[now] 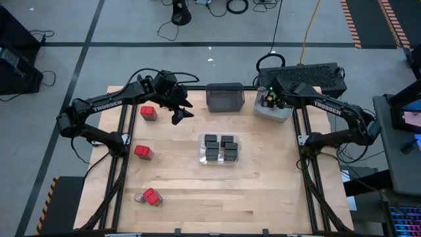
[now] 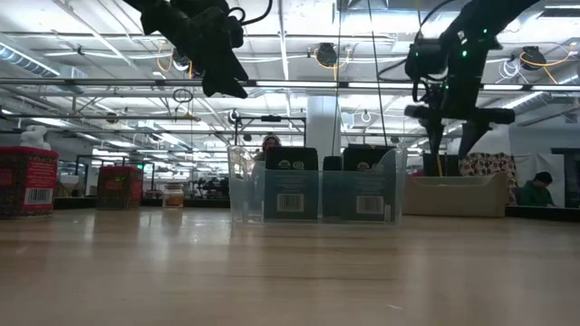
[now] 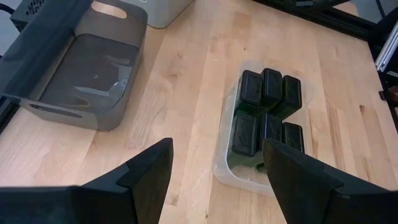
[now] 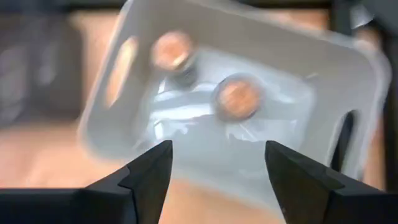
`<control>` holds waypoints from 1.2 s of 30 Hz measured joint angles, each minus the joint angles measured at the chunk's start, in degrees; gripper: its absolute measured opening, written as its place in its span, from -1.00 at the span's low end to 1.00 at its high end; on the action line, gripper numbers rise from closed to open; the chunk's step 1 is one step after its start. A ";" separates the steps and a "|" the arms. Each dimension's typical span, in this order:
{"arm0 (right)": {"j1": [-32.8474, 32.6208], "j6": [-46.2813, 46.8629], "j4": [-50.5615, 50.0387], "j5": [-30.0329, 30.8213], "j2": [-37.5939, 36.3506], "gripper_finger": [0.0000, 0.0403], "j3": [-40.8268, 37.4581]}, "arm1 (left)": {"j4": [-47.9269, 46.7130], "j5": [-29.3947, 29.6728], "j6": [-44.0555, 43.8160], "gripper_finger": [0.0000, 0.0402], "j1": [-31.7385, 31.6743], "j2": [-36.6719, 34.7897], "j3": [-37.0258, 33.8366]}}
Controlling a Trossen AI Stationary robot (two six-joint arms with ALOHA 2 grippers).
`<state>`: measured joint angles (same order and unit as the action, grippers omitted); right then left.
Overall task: Sort spices by type
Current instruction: Adjust the gray bin
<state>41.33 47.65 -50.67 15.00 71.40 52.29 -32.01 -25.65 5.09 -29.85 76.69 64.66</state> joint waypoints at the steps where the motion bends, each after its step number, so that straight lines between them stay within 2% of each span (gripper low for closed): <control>1: -1.25 -0.04 -0.46 -1.04 -0.47 0.15 0.13 | 0.00 -0.01 0.20 0.26 0.00 0.00 0.00; 7: -8.08 1.05 -5.43 -3.29 -2.91 -0.15 0.68 | 0.35 0.16 1.73 0.26 0.00 0.00 0.00; 11: -10.34 0.89 -9.19 -8.59 -2.32 -0.58 -0.23 | 0.74 0.22 1.76 0.26 0.00 0.00 0.00; 14: -11.68 1.05 -9.35 -10.26 -1.88 -0.92 -2.04 | 1.55 0.22 1.71 0.26 0.00 0.00 -0.02; 21: -11.06 2.41 -10.79 -8.76 -0.79 -0.99 -7.92 | 1.73 0.35 1.69 0.26 0.00 0.00 -0.02; 24: -10.04 2.78 -10.58 -6.27 -0.70 -0.99 -9.57 | 1.70 0.39 1.69 0.26 0.00 0.00 -0.02; 33: -5.49 2.70 -10.00 2.23 -0.70 -1.00 -10.22 | 2.05 0.42 1.26 0.26 0.00 0.00 -0.02; 36: -3.52 2.18 -9.34 3.34 -0.70 -1.00 -10.22 | 2.03 0.40 1.21 0.26 0.00 0.00 -0.02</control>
<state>37.81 49.83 -60.00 18.34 70.70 42.06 -29.98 -25.25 6.30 -29.85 76.69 64.64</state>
